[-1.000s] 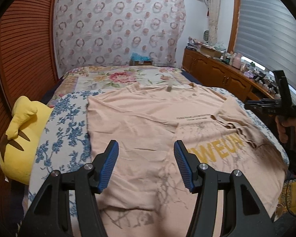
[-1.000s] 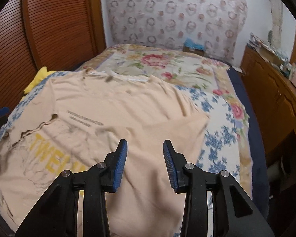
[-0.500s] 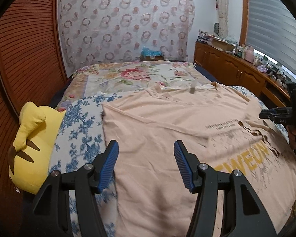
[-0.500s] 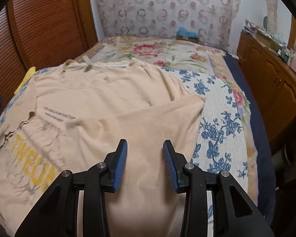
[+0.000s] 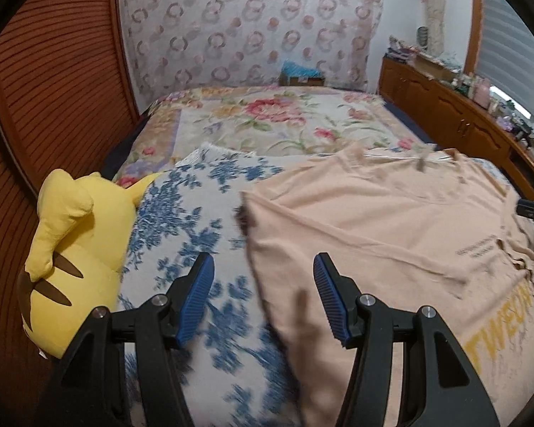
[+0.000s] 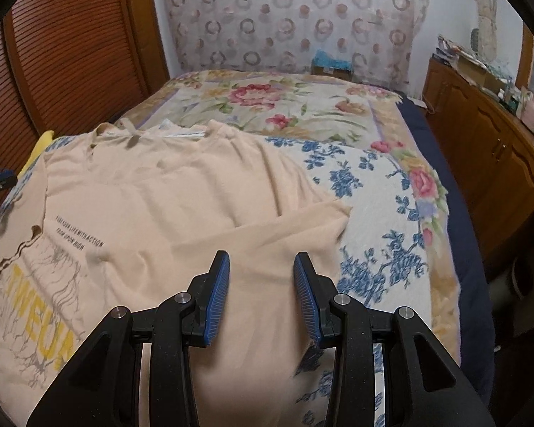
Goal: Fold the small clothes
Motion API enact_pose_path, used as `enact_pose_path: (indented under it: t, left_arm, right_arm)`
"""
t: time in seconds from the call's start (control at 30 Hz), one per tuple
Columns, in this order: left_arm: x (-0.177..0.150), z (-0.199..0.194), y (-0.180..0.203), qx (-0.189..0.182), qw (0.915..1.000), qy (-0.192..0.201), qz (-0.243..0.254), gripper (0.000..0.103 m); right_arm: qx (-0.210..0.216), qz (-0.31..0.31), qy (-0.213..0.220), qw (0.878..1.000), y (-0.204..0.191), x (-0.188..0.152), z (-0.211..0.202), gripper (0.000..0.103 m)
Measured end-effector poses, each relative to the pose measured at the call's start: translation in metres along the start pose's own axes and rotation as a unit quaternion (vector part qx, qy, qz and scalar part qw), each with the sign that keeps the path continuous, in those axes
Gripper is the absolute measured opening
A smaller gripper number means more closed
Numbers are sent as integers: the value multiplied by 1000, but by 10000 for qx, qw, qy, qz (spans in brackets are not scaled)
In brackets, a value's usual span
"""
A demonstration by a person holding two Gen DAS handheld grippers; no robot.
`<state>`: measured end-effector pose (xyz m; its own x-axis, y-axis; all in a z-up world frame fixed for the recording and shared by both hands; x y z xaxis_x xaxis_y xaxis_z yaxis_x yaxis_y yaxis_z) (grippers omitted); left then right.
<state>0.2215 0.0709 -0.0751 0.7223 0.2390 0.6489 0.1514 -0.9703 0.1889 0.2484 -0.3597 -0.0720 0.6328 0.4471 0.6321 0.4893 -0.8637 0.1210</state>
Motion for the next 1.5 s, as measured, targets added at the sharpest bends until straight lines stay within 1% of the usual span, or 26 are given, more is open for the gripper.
enact_pose_path:
  t: [0.17, 0.2, 0.23, 0.27, 0.4, 0.47, 0.7, 0.77, 0.83, 1.0, 1.1, 1.17, 1.2, 1.23, 1.27, 1.3, 1.33, 1.37, 1.43, 1.5]
  left_arm:
    - [10, 22, -9, 6, 9998, -193, -72, 57]
    - [12, 26, -10, -16, 9997, -221, -76, 57]
    - [14, 29, -9, -47, 9997, -244, -70, 57]
    - [15, 31, -8, -74, 9996, -263, -63, 57]
    - [20, 42, -2, -249, 9990, -365, -55, 57]
    - [22, 46, 0, -308, 9987, -401, -49, 53]
    - [28, 54, 1, -392, 9981, -472, -55, 48]
    - [30, 55, 2, -436, 9978, -485, -68, 44]
    - [32, 57, 1, -484, 9975, -504, -91, 38]
    - [35, 60, 2, -577, 9969, -533, -105, 29]
    - [34, 60, 5, -657, 9962, -561, -91, 25]
    - [33, 59, 8, -661, 9960, -592, -57, 22]
    - [33, 59, 9, -628, 9962, -601, -51, 19]
    - [32, 59, 10, -604, 9962, -619, -40, 12]
    - [31, 58, 11, -617, 9960, -648, -22, 7]
    - [30, 56, 14, -669, 9955, -671, -21, 3]
    - [29, 54, 16, -709, 9953, -665, -14, 2]
    - [28, 48, 20, -736, 9954, -619, 42, 2]
    - [26, 32, 25, -834, 9954, -463, 94, 1]
    - [25, 12, 31, -941, 9951, -281, 115, 2]
  right_arm:
    - [-36, 161, -42, 9999, 14, -2, 4, 39]
    - [-17, 209, -59, 9998, 17, -3, 6, 40]
    - [22, 253, -79, 9996, 20, -3, 7, 45]
    - [46, 278, -88, 9996, 21, -4, 8, 47]
    - [1, 323, -90, 9994, 26, -6, 11, 50]
    - [4, 347, -84, 9994, 27, -4, 12, 51]
    - [-114, 167, -103, 9997, 26, 3, 20, 52]
    - [-161, 111, -107, 9998, 26, 4, 22, 53]
    - [-178, 82, -111, 9997, 24, 4, 22, 53]
    - [-142, 27, -152, 9998, 23, 7, 24, 53]
    - [-91, 6, -175, 9998, 24, 11, 28, 53]
    - [-64, -33, -180, 9998, 23, 13, 29, 49]
    - [-19, -50, -164, 9999, 22, 14, 29, 42]
    - [35, -61, -145, 9999, 21, 15, 30, 35]
    - [90, -87, -129, 9998, 19, 15, 30, 30]
    - [165, -123, -122, 9997, 16, 16, 29, 18]
    - [256, -153, -122, 9995, 14, 17, 29, 9]
    - [335, -190, -123, 9992, 10, 18, 29, 8]
    - [325, -270, -67, 9991, 4, 20, 23, 6]
    - [371, -285, 169, 9988, -4, 25, 7, 5]
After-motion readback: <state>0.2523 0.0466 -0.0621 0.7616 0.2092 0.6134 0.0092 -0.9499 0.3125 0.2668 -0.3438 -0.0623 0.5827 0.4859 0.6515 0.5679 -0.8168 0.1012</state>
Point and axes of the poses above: each gripper's, at about its wrist camera, not at the fingertips, and z roughly the way its jaws point, y to its right, x to its top, the point moved 4 cm from there along z, roughly the way its jaws point, and after that the axes turned 14 degrees about -z, right-handed, at the moved point
